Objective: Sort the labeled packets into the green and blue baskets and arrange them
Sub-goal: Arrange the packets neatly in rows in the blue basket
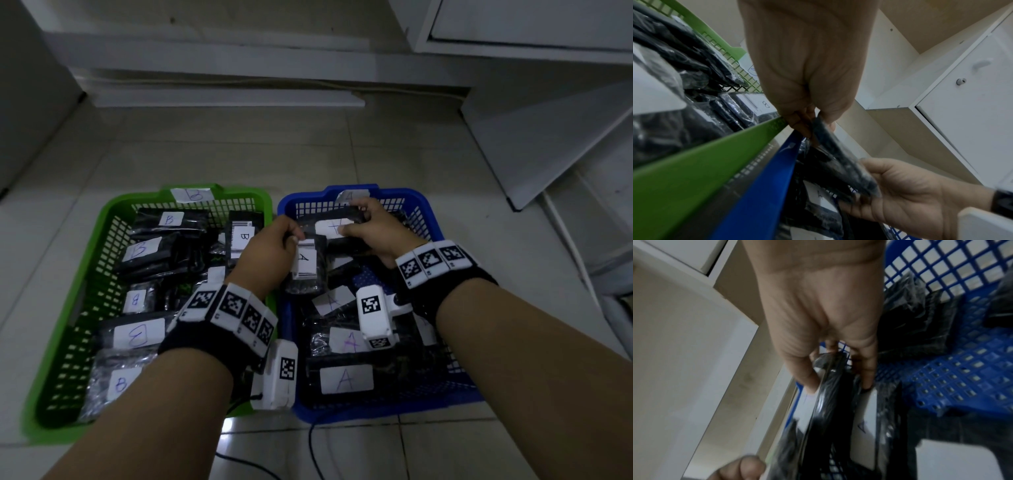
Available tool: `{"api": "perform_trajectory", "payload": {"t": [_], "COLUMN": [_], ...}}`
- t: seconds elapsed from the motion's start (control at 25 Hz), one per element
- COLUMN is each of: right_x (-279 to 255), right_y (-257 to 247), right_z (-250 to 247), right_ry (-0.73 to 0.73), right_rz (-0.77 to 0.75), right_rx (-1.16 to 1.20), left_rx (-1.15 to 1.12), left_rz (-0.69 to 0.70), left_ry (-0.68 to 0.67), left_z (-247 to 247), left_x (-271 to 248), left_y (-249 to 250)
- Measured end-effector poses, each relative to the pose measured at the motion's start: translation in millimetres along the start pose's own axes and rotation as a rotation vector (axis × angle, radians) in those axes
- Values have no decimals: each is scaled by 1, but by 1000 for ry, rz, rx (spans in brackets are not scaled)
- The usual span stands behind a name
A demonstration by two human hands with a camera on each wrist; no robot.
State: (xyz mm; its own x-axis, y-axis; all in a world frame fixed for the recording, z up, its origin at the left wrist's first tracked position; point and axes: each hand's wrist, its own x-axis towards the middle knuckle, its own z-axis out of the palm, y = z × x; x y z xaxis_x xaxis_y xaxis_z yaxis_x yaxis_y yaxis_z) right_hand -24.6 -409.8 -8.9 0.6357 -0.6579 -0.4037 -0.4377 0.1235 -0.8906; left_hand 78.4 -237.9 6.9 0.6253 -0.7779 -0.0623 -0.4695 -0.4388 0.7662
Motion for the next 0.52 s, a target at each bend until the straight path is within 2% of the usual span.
{"api": "perform_trajectory", "payload": {"t": [0.08,0.2,0.32,0.52], "right_x": [-3,-7,-6,6], "right_y": [-1,0,4,8], "right_z": [-1,-3,-3,4], "right_ry": [-38,-122,-135,-88], "right_rz": [-13,92,145,95], "right_rx": [125,253,229,185], "left_rx": [3,-5,-5,-24], "left_rz": [3,12,11,21], "left_ry": [7,13,8,24], "left_z": [1,0,0,1], "left_x": [0,-1,-1,-1], "left_y": [-1,-2,-1,-2]}}
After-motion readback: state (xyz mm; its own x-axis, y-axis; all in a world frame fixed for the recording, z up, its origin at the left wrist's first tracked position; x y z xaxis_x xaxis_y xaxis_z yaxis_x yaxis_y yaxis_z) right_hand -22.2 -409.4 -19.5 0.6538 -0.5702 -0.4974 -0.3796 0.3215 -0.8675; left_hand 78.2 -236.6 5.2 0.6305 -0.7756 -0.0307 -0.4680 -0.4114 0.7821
